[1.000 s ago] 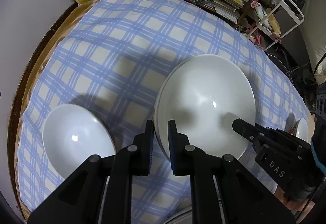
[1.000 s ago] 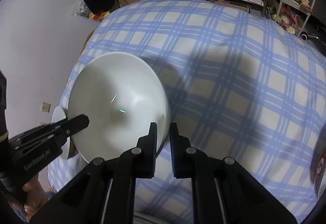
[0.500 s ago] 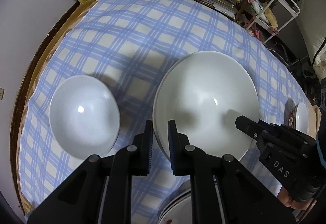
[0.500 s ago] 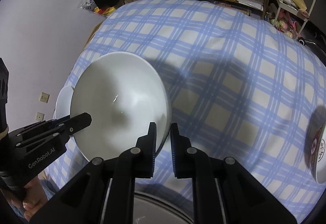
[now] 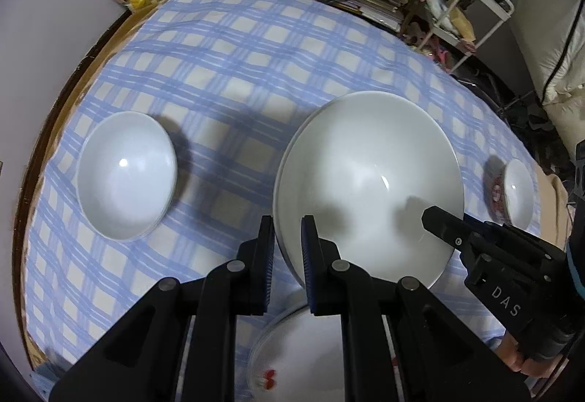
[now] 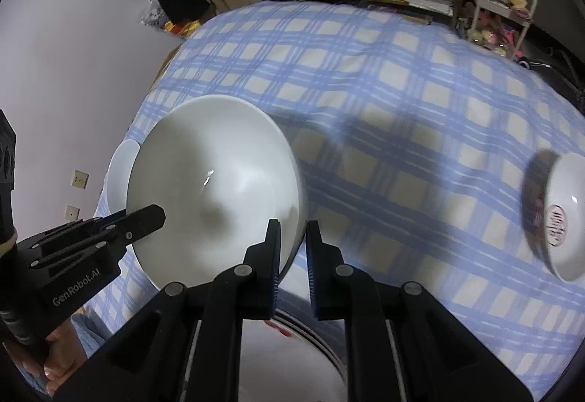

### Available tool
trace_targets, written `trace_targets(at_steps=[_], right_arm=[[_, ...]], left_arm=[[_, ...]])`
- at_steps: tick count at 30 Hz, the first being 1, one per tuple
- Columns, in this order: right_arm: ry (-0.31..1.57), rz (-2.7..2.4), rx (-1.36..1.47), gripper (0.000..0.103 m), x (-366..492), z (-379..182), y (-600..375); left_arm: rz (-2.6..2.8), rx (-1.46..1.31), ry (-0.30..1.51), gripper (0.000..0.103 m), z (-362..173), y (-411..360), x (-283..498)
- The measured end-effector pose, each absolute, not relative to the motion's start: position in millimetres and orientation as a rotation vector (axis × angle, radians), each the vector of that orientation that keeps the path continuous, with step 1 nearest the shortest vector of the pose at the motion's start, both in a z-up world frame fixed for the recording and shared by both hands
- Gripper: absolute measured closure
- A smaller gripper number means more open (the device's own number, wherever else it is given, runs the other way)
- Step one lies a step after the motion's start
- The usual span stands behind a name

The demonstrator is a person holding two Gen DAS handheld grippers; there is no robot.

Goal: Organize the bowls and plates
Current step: 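Carry the white bowl beside the plate stack, set it down, open both grippers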

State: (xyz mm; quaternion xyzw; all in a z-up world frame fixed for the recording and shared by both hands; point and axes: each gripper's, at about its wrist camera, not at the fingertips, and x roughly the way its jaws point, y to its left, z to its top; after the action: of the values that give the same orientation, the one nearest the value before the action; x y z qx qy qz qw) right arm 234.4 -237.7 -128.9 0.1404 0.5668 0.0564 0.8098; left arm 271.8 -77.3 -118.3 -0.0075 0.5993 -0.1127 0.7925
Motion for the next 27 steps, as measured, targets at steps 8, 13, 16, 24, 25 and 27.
trace_targets(at_steps=[8,13,16,24,25,27], right_arm=[[1.198,0.039,0.296,0.088,189.9,-122.4,-279.3],[1.214,-0.014,0.310,0.088,162.7,-127.4,-310.0],[1.224,-0.042,0.318,0.088,148.9,-129.8,-324.0],[1.247,-0.102,0.324,0.088,112.3,-138.9,-356.5],[1.251,-0.107,0.326,0.088,110.4,-140.9,-358.0],[1.264,-0.113,0.331,0.088,104.5,-146.7,-363.3]], left_arm=[[-0.316,-0.021,1.293,0.090,-120.1,-122.2,239.5],[-0.363,0.007,1.305,0.090,-125.9,-157.9,217.4],[-0.382,0.019,1.317,0.090,-129.2,-173.7,205.5],[-0.424,0.067,1.349,0.089,-143.5,-210.7,172.5],[-0.428,0.073,1.357,0.089,-146.4,-214.6,168.8],[-0.429,0.078,1.375,0.089,-152.1,-218.0,163.7]])
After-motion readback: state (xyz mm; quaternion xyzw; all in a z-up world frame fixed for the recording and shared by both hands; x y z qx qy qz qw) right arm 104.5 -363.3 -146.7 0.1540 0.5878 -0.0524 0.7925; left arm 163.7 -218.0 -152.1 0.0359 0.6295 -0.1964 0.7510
